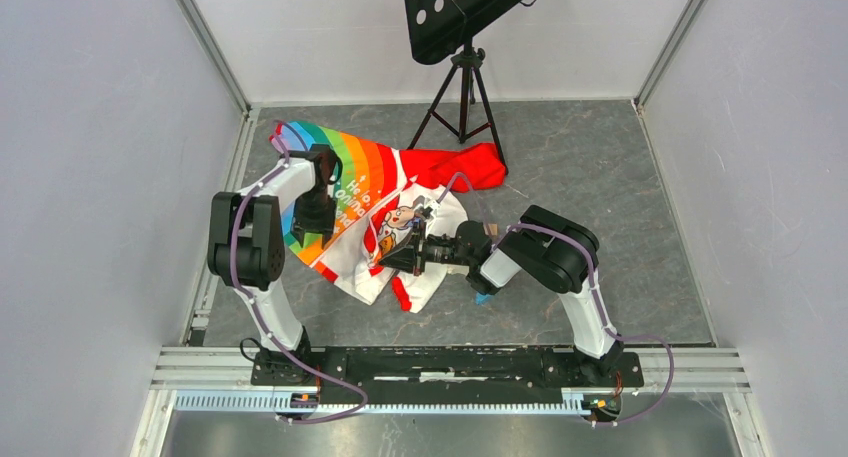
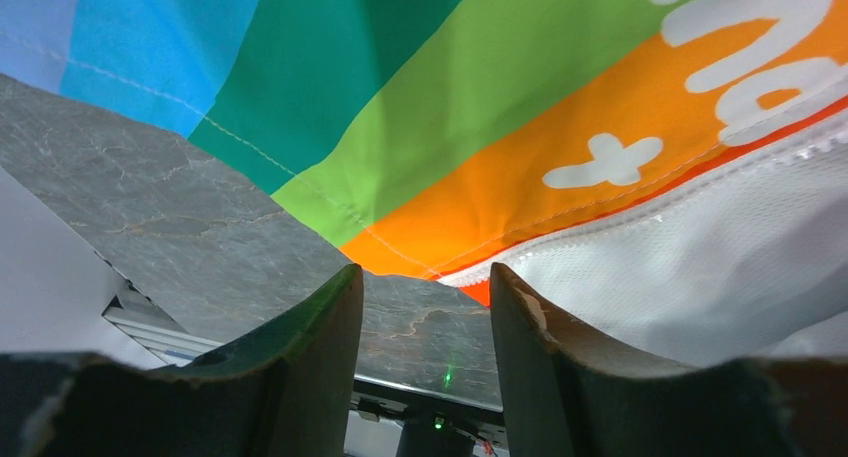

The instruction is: Zip up the jacket

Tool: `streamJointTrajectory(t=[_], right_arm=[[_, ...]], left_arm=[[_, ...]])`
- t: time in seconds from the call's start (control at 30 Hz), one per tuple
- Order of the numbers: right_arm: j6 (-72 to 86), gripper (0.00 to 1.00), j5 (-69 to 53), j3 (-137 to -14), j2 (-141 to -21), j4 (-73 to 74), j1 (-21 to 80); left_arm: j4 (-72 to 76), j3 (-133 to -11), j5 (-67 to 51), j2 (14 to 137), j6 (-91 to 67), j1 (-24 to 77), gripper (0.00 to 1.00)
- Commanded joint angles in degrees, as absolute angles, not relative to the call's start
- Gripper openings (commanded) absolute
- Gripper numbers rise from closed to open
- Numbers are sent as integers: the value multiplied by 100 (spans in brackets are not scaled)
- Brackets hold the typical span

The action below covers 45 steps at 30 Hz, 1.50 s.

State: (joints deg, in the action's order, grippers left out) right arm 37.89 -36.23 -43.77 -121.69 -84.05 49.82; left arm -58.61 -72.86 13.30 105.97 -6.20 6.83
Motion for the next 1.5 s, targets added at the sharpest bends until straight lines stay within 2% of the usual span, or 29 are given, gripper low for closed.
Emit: streamJointTrajectory(t=[0.0,0.73,1.0,1.1,1.33,1.47], right_arm=[[3805,0,-3754,-4427,-12120,-9475,4988],[3734,0,-3762,-4438,-12100,-9369,5019],[3735,0,-3747,-4430,-12101,-9369,5018],[3735,0,-3750,-4438,-12098,-9369,5022],[3735,0,-3753,-4438,-12105,-9369,5027],[3733,0,-3753,-4447,-12103,-9369,5029]], left_arm=[[-5941,-7521,1101,10727,-325,702,60],[-5939,-7550,1072,11088,-279,747,62],[-5941,-7646,1229,11045,-308,747,53],[-5948,-7665,1471,11010,-325,747,45],[-5941,-7705,1482,11109,-352,747,42],[-5944,-7720,1712,11087,-410,747,30]])
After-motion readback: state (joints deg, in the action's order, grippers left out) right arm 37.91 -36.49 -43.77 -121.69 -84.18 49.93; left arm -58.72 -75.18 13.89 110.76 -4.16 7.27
